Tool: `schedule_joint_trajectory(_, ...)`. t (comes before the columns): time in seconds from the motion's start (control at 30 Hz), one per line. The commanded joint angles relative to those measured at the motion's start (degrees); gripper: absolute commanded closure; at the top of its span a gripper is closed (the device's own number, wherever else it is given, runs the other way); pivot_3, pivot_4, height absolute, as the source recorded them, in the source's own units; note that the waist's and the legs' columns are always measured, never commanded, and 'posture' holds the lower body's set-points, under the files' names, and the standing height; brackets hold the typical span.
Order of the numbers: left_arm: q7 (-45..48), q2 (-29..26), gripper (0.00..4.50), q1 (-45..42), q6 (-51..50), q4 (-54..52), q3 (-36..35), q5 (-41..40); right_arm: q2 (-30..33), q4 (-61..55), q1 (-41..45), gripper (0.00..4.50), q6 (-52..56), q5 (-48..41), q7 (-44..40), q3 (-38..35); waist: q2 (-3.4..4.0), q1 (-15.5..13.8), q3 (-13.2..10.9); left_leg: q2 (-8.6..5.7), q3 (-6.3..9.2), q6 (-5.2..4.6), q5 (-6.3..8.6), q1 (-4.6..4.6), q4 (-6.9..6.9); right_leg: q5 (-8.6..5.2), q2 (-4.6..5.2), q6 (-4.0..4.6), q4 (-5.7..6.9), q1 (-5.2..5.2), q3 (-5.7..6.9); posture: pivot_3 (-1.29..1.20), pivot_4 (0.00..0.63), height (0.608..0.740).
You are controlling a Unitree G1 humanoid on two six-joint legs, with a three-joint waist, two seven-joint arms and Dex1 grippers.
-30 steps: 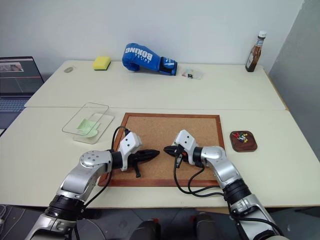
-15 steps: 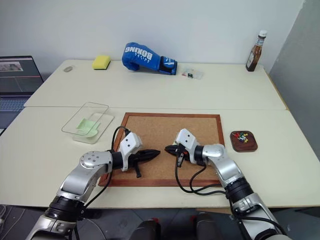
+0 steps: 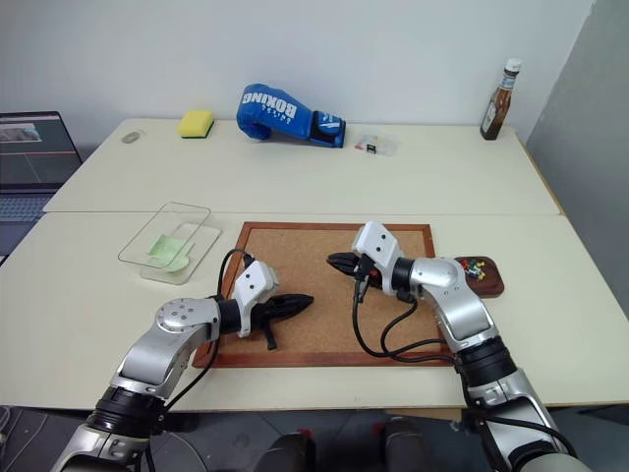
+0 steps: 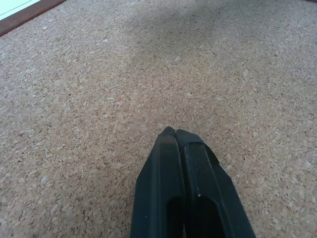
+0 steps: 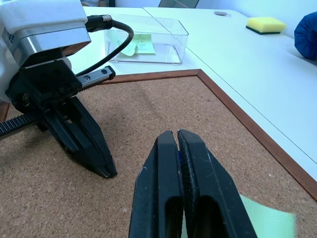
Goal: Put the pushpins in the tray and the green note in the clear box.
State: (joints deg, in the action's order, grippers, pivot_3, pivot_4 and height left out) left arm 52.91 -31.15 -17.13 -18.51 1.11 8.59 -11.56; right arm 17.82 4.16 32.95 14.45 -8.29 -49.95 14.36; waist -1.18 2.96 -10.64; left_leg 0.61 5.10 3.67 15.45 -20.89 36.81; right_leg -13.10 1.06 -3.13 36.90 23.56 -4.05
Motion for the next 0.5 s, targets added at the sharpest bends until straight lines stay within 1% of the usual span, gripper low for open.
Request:
schedule_joint_trajectory(0.03,-0.40,-0.10,4.50,0.60,-1.38,1.50,0.99,1.09,0.27,-2.30,1.25,4.49,-0.48,-0.60,-0.01,-0.93,0.00,0.00,0.00,0.00,0.00,0.00,0.00,0.00,0.00,0.00,0.00,0.00,0.00,0.00,0.00,0.00,0.150,0.740)
schedule_joint_trajectory(0.07,-0.45,-0.03,4.50,0.63,-1.57,1.37,0.76,0.82,0.45,-2.22,1.27,4.49,-0.93,-0.30,-0.16,-0.73,0.00,0.00,0.00,0.00,0.00,0.00,0.00,0.00,0.00,0.00,0.00,0.00,0.00,0.00,0.00,0.00,0.150,0.740)
schedule_joint_trajectory(0.1,-0.24,0.10,4.10,0.66,-2.42,0.93,0.16,-0.21,0.76,-2.17,1.24,4.50,-1.57,0.15,-0.49,-0.36,0.00,0.00,0.00,0.00,0.00,0.00,0.00,0.00,0.00,0.00,0.00,0.00,0.00,0.00,0.00,0.00,0.150,0.740)
schedule_joint_trajectory(0.13,-0.07,0.20,4.08,0.69,-3.05,0.61,-0.27,-0.95,0.98,-2.15,1.20,4.50,-2.01,0.45,-0.75,-0.09,0.00,0.00,0.00,0.00,0.00,0.00,0.00,0.00,0.00,0.00,0.00,0.00,0.00,0.00,0.00,0.00,0.150,0.740)
schedule_joint_trajectory(0.17,-0.01,0.32,3.84,0.69,-3.64,0.30,-0.68,-1.60,1.17,-2.13,1.17,4.50,-2.36,0.68,-1.01,0.11,0.00,-0.01,0.00,0.00,0.00,0.00,0.00,0.00,0.00,0.00,0.00,0.00,0.00,0.00,0.00,0.00,0.150,0.740)
schedule_joint_trajectory(0.33,-0.15,0.62,3.05,-0.01,-7.90,-1.52,-3.14,-5.93,2.82,-0.96,1.48,4.50,-5.53,2.07,-2.79,1.22,0.00,0.11,0.00,0.00,0.00,0.00,0.00,-0.01,0.03,-0.05,0.00,0.09,0.01,0.00,0.00,0.00,0.150,0.740)
schedule_joint_trajectory(0.37,-0.09,0.53,2.81,-0.22,-8.83,-1.86,-3.68,-6.73,2.97,-0.66,1.63,4.50,-6.04,2.18,-3.03,1.21,0.00,0.26,-0.01,0.00,0.00,0.00,0.00,0.00,0.02,-0.05,0.00,0.08,0.01,0.01,0.00,0.00,0.150,0.740)
schedule_joint_trajectory(0.43,-0.22,0.62,2.55,-0.73,-11.11,-2.48,-5.14,-8.84,3.34,-0.10,1.94,4.50,-7.39,2.61,-3.70,1.37,0.00,0.33,-0.01,0.01,0.01,0.00,0.00,0.00,0.02,-0.04,-0.01,0.07,0.02,0.01,0.01,0.00,0.150,0.740)
schedule_joint_trajectory(0.47,-0.33,0.68,2.28,-1.02,-12.34,-2.83,-5.95,-10.02,3.56,0.15,2.06,4.50,-8.11,2.90,-4.11,1.54,-0.01,0.34,-0.01,0.01,0.00,0.00,0.00,-0.01,0.02,-0.03,-0.01,0.04,0.02,0.01,0.01,0.00,0.150,0.740)
schedule_joint_trajectory(0.5,-0.47,0.78,2.12,-1.29,-13.66,-3.21,-6.79,-11.30,3.79,0.38,2.13,4.50,-8.80,3.15,-4.49,1.74,-0.02,0.34,-0.02,0.01,0.00,0.00,0.00,0.00,0.01,-0.01,-0.01,0.02,0.01,0.02,0.00,0.00,0.150,0.740)
